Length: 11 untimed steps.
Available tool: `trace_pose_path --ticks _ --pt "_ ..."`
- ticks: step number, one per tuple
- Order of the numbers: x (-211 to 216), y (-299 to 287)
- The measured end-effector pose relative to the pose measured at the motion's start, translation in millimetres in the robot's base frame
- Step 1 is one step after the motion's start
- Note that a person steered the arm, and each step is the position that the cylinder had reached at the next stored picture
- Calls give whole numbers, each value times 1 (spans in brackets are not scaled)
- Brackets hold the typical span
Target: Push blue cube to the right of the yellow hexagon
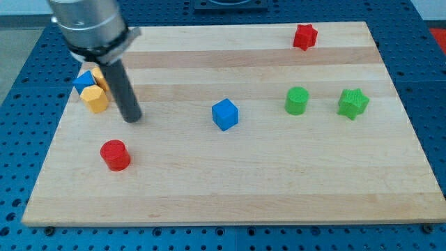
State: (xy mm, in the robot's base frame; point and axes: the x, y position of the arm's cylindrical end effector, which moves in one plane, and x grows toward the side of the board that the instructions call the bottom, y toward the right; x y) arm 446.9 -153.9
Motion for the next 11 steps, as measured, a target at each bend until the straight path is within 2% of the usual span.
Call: trace_pose_path --ticks 2,3,4,7,8,9,10,11 --pt "43 98" --pt "43 169" --pt "24 205" --pt "-22 108" --pt "-24 127" --pt "-48 144" --pt "-57 125" --pt "-49 61"
